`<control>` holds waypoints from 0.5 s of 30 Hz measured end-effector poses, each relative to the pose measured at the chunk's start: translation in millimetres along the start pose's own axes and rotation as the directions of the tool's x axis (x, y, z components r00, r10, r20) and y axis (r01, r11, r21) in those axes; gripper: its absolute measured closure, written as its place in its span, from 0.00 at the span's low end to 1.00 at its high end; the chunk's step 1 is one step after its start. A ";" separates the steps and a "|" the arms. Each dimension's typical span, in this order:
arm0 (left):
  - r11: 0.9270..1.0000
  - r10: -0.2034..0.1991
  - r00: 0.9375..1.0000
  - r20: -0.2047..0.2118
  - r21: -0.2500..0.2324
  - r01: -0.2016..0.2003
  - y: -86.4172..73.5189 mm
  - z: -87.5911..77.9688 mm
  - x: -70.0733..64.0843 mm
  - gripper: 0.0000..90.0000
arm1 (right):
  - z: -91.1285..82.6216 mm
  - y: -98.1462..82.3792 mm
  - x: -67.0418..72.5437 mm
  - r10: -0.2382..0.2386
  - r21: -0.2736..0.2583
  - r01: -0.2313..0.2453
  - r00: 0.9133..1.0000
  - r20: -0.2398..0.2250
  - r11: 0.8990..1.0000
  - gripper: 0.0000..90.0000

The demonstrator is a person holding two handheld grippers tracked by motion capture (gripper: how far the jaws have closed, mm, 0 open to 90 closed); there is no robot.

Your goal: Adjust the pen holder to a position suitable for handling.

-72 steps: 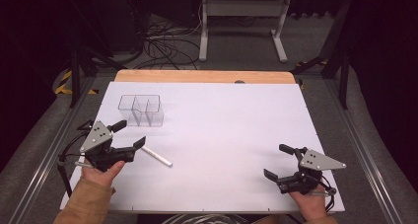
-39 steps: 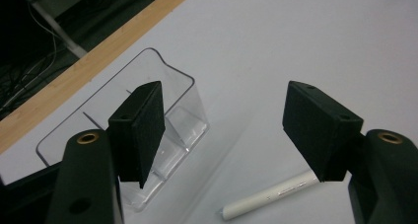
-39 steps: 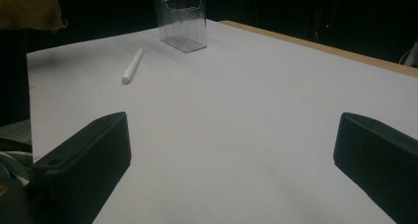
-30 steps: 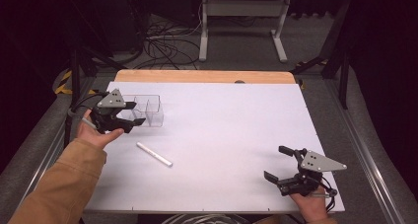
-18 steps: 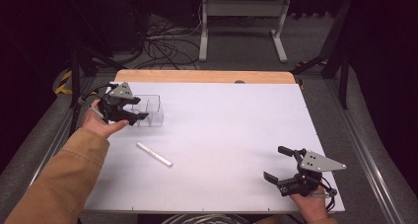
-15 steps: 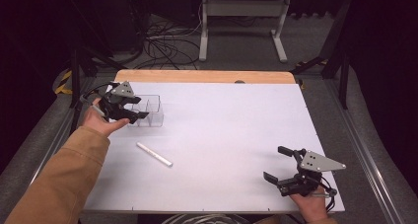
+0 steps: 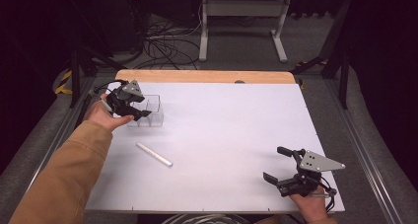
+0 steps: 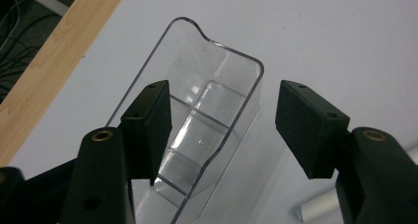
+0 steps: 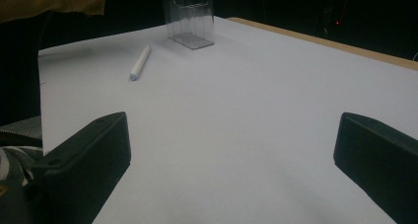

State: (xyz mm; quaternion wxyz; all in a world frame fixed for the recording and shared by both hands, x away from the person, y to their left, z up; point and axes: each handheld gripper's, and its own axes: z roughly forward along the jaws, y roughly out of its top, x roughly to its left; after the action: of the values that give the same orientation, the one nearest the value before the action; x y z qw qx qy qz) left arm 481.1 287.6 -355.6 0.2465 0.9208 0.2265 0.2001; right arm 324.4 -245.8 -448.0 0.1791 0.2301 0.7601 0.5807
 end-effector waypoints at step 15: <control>0.994 0.034 0.999 0.005 0.105 -0.034 -3.2 14.1 -0.9 0.50 | 0.8 -0.7 0.1 0.007 0.005 -0.007 1.000 -0.010 1.000 0.02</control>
State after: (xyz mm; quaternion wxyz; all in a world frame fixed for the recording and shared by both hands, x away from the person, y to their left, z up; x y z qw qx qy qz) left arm 486.1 284.5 -368.8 0.1944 0.9366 0.2206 0.1907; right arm 324.7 -245.3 -448.9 0.1727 0.2301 0.7616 0.5806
